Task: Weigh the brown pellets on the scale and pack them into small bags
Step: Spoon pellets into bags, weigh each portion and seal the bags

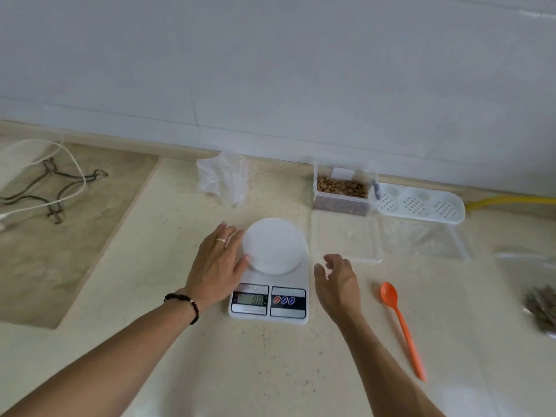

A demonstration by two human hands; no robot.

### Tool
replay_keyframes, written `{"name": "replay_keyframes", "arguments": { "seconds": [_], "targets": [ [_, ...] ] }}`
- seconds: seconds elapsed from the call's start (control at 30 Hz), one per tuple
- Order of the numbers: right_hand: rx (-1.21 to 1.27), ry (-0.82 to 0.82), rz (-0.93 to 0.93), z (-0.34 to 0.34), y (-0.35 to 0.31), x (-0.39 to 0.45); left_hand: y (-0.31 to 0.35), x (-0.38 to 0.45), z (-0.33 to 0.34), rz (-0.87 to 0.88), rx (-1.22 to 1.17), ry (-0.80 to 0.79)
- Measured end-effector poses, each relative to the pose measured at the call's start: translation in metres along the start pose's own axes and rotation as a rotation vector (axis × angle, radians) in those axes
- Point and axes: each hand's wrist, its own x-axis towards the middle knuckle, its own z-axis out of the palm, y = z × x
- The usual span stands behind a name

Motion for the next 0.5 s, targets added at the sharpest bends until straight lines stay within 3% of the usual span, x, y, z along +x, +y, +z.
{"name": "replay_keyframes", "arguments": {
  "seconds": [0.17,0.33,0.5],
  "targets": [
    [-0.281,0.012,-0.3,0.023,0.029,-0.068,0.005,-0.076,0.024,-0.051,0.032,0.03],
    [-0.49,-0.079,-0.378,0.037,0.048,-0.098,0.01,-0.118,0.055,-0.108,0.027,-0.034],
    [-0.585,-0.037,-0.437,0.05,0.058,-0.095,0.011,-0.123,0.064,-0.134,0.034,0.008]
  ]
}}
